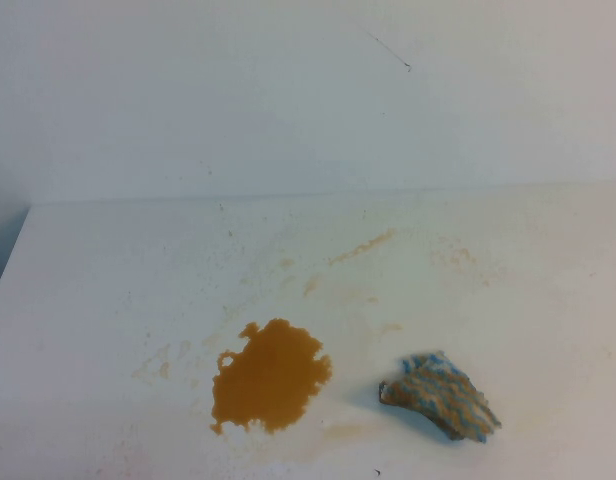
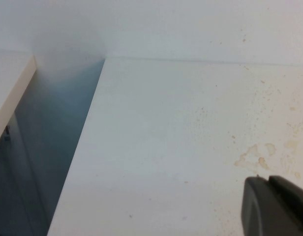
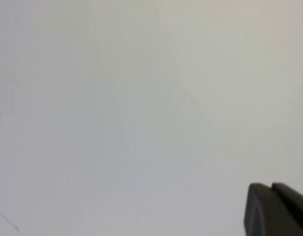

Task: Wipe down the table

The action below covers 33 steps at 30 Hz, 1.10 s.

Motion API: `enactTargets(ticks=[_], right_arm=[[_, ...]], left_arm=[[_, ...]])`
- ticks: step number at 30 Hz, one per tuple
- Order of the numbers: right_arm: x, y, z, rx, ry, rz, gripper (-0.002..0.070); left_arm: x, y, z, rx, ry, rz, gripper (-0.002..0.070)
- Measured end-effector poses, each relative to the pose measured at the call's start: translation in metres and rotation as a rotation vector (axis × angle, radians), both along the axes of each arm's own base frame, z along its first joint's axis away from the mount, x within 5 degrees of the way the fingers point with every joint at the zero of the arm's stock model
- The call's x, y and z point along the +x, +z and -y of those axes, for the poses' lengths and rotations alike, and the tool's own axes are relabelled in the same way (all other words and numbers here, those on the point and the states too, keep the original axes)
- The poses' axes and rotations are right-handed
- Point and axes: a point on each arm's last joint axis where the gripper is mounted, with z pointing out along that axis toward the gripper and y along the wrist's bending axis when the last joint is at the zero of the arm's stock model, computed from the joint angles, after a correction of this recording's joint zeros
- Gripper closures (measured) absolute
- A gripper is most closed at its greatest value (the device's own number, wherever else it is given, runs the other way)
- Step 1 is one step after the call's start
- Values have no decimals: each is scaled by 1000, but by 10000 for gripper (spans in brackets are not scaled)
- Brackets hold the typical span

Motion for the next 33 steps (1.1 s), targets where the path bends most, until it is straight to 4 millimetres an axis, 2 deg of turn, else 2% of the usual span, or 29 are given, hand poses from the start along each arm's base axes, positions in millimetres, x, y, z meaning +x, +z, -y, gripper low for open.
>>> enactTargets(ticks=[3,5,8,11,16,21,23,28,33], right_arm=[[-7,31,-1,6,-1,10,673],[-5,48,0,11,-3,-26,673],[11,66,2,38,-3,-149,673],[35,73,5,73,-2,-331,673],[67,75,9,92,2,-537,673],[74,79,6,182,49,-563,673],[78,73,5,179,69,-632,673],[95,47,-6,139,212,-962,673],[122,31,-23,18,507,-1167,673]], left_arm=[[0,0,0,0,0,0,675],[0,0,0,0,0,0,675],[0,0,0,0,0,0,675],[0,0,0,0,0,0,675],[0,0,0,0,0,0,675],[0,0,0,0,0,0,675],[0,0,0,0,0,0,675],[0,0,0,0,0,0,675],[0,0,0,0,0,0,675]])
